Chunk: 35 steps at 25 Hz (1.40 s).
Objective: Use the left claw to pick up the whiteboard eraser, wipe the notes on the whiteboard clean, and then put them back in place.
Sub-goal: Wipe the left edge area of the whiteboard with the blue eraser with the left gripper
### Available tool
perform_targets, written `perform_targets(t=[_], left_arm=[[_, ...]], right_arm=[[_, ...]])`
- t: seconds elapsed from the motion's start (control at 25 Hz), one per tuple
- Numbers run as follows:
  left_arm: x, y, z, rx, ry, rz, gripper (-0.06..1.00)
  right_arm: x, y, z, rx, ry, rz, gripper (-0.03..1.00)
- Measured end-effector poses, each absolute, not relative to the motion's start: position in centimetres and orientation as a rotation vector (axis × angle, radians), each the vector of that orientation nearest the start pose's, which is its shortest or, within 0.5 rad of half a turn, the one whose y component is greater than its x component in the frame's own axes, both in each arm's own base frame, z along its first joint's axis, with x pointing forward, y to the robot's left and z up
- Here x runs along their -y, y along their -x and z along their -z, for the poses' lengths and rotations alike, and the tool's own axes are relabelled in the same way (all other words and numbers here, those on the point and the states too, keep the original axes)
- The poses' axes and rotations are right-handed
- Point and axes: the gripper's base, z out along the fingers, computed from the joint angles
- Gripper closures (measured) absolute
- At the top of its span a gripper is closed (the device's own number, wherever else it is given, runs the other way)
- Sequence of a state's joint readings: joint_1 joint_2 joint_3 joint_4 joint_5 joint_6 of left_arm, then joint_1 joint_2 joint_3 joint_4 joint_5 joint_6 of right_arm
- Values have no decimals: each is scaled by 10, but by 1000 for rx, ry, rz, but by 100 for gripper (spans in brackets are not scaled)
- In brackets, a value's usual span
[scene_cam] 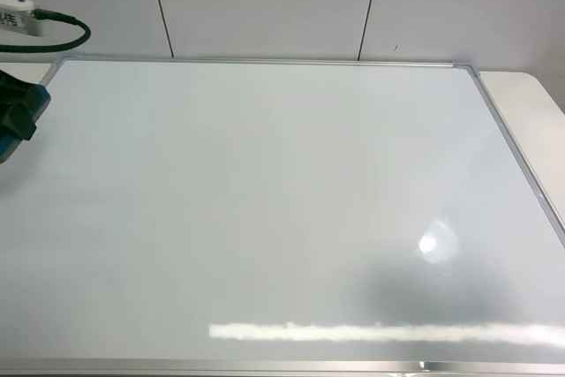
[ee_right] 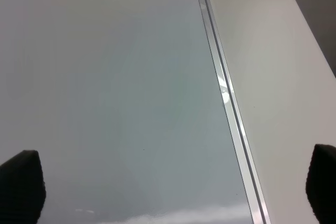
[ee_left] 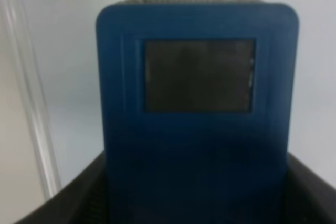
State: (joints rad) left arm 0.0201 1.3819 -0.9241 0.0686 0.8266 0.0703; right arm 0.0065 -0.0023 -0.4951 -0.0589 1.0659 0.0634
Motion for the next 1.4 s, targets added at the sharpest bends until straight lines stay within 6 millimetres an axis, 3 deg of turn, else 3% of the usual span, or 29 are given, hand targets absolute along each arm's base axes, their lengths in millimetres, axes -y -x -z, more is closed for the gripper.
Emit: perform_targets(t=[0.24,0.52,0.88,1.4], left_arm=[[-24,-227,-222,-2784,-143,-130,40],[-26,-219,-198,-2731,-190,-145,40],[-30,-255,-156,-2805,-147,-95,40],[-28,-272,-134,-2805,-109,-63,40]], right_arm=[[5,5,-276,-2050,-61,27,-2],[5,5,-276,-2050,-61,27,-2],[5,5,-276,-2050,-61,27,-2],[5,5,-276,-2050,-61,27,-2]])
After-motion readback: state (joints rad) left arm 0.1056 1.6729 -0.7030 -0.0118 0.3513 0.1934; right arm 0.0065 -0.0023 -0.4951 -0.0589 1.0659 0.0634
